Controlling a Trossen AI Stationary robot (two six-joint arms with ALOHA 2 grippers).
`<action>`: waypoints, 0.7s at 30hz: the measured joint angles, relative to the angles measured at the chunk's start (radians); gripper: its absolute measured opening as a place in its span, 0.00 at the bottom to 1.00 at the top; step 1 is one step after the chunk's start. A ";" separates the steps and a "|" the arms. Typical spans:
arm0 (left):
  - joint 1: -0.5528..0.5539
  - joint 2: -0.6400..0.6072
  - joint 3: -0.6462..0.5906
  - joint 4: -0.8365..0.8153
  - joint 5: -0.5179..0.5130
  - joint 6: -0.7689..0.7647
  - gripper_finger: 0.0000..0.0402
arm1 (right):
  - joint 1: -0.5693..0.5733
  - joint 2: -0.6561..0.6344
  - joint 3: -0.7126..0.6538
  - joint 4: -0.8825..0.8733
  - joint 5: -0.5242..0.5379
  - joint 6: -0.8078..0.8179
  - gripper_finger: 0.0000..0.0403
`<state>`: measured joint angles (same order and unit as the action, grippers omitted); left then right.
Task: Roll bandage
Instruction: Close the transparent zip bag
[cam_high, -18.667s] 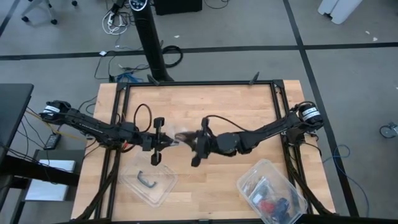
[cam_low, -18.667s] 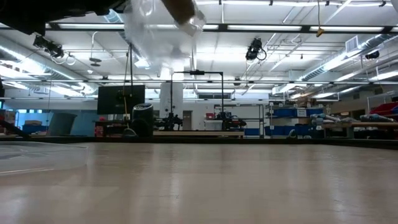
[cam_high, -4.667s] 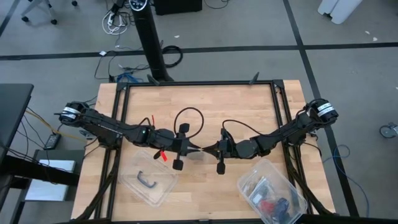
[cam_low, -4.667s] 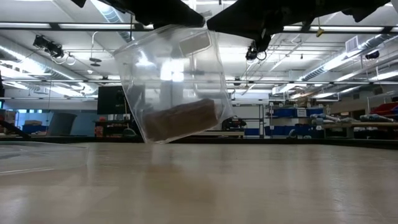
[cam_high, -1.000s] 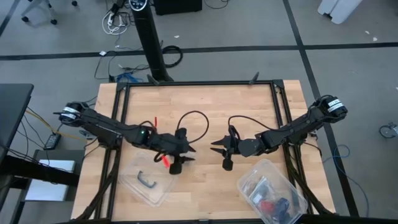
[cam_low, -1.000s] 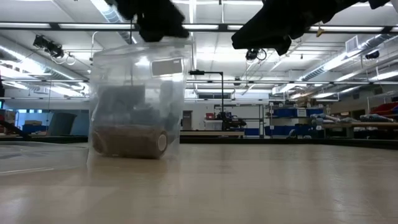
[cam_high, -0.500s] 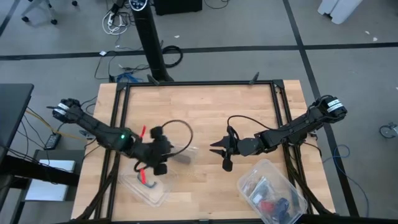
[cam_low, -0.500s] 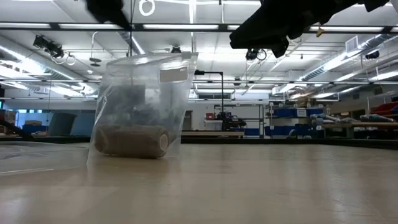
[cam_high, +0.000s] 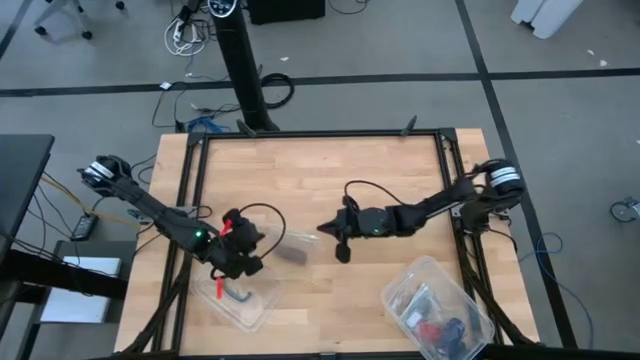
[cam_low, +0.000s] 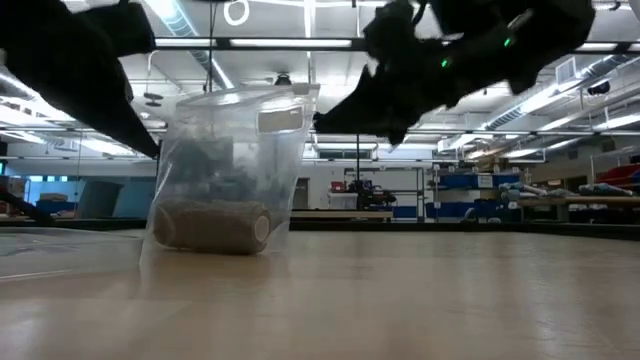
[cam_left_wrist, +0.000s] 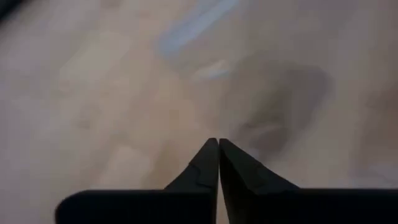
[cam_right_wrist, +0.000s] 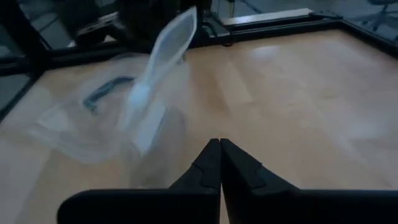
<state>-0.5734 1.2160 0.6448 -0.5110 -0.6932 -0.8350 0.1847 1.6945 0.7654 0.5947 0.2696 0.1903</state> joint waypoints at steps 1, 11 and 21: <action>0.004 -0.001 -0.015 0.007 -0.035 -0.004 0.03 | -0.010 0.023 0.000 0.029 -0.014 0.003 0.01; 0.144 0.001 -0.168 0.585 -0.145 0.358 0.01 | 0.079 0.107 0.022 0.280 -0.188 0.039 0.00; 0.342 0.001 -0.279 1.079 0.124 0.671 0.01 | 0.126 0.106 0.092 0.209 -0.182 -0.032 0.02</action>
<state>-0.2315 1.2171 0.3658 0.5677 -0.5697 -0.1645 0.3102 1.8000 0.8570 0.8040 0.0878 0.1579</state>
